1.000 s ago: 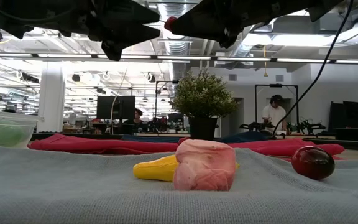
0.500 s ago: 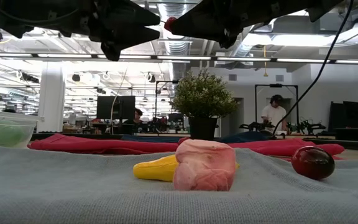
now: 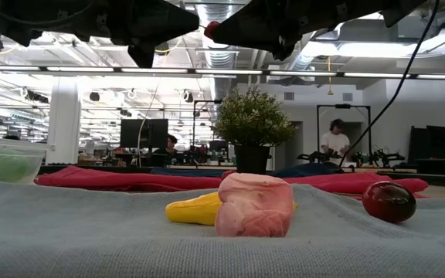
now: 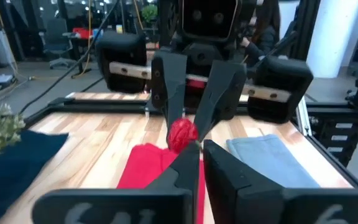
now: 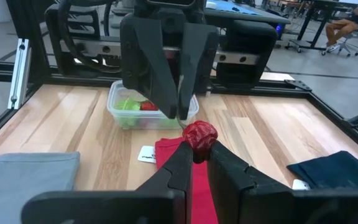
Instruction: Pick and placing Produce into tupperware
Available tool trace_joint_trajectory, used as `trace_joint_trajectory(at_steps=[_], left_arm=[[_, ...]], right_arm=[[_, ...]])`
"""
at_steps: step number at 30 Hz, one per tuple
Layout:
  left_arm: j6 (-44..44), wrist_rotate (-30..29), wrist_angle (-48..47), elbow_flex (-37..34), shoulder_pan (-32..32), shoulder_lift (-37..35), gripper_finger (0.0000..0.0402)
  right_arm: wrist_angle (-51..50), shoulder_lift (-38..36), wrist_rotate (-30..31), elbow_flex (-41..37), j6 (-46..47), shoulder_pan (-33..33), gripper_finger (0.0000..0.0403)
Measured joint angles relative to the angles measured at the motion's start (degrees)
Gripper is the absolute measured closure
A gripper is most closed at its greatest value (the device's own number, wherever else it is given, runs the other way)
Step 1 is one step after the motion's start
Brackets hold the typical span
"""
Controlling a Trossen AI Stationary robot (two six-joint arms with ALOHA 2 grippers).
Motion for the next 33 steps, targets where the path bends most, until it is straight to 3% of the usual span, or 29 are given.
trace_joint_trajectory(at_steps=[19, 24, 33], left_arm=[[0.6, 0.1, -0.9, 0.0, 0.0, 0.0, 0.0401], [0.6, 0.1, -0.9, 0.0, 0.0, 0.0, 0.0401], [0.6, 0.0, -1.3, 0.0, 0.0, 0.0, 0.0401]], right_arm=[[0.3, 0.0, 0.2, 0.0, 0.3, 0.5, 0.0330], [0.5, 0.0, 0.3, 0.0, 0.1, 0.8, 0.0275], [0.4, 0.0, 0.2, 0.0, 0.0, 1.1, 0.0115]])
